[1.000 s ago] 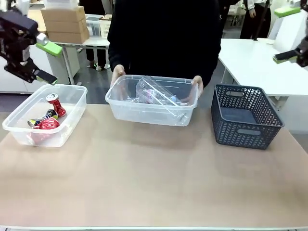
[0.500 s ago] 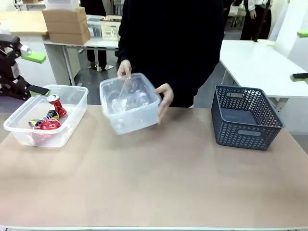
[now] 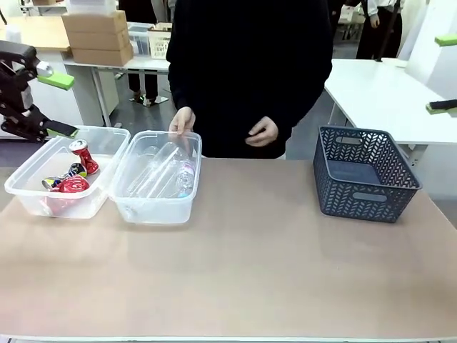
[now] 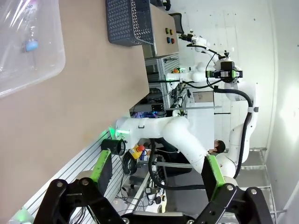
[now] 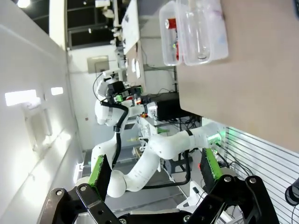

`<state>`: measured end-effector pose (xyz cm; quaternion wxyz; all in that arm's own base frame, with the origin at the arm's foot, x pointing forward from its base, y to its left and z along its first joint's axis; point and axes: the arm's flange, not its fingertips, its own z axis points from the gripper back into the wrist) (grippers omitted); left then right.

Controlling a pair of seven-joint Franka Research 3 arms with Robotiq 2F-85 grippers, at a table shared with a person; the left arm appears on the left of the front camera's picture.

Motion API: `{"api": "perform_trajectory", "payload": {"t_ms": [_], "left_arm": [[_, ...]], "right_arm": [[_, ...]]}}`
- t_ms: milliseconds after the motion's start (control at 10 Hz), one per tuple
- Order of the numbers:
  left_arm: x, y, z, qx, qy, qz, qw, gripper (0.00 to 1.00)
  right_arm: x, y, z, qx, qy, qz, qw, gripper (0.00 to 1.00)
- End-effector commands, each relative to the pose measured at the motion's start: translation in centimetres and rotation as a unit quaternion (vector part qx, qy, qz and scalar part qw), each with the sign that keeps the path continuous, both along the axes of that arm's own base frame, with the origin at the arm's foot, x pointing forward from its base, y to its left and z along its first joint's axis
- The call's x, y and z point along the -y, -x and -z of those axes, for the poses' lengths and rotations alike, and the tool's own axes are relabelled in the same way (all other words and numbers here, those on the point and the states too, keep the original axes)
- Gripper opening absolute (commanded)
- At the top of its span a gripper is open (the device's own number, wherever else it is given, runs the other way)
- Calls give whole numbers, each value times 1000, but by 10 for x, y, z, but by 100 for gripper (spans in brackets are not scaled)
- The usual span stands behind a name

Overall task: Sort the waste into each basket.
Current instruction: Release the Organizing box you were holding.

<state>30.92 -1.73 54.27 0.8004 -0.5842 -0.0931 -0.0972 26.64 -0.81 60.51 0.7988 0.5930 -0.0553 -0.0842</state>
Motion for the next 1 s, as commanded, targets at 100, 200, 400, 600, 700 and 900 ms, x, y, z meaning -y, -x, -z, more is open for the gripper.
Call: {"api": "perform_trajectory", "payload": {"t_ms": [100, 200, 400, 600, 700, 900], "left_arm": [[-1, 1, 0, 5, 7, 4, 1000, 100], [-1, 1, 0, 5, 7, 4, 1000, 100], [-1, 1, 0, 5, 7, 4, 1000, 100], [-1, 1, 0, 5, 7, 4, 1000, 100], [-1, 1, 0, 5, 7, 4, 1000, 100], [-1, 1, 0, 5, 7, 4, 1000, 100]], "right_arm": [[2, -4, -4, 7, -11, -4, 1000, 100], [2, -4, -4, 7, -11, -4, 1000, 100], [2, -4, -4, 7, -11, -4, 1000, 100], [2, -4, -4, 7, -11, -4, 1000, 100], [2, -4, -4, 7, -11, -4, 1000, 100], [2, -4, -4, 7, -11, -4, 1000, 100]]}}
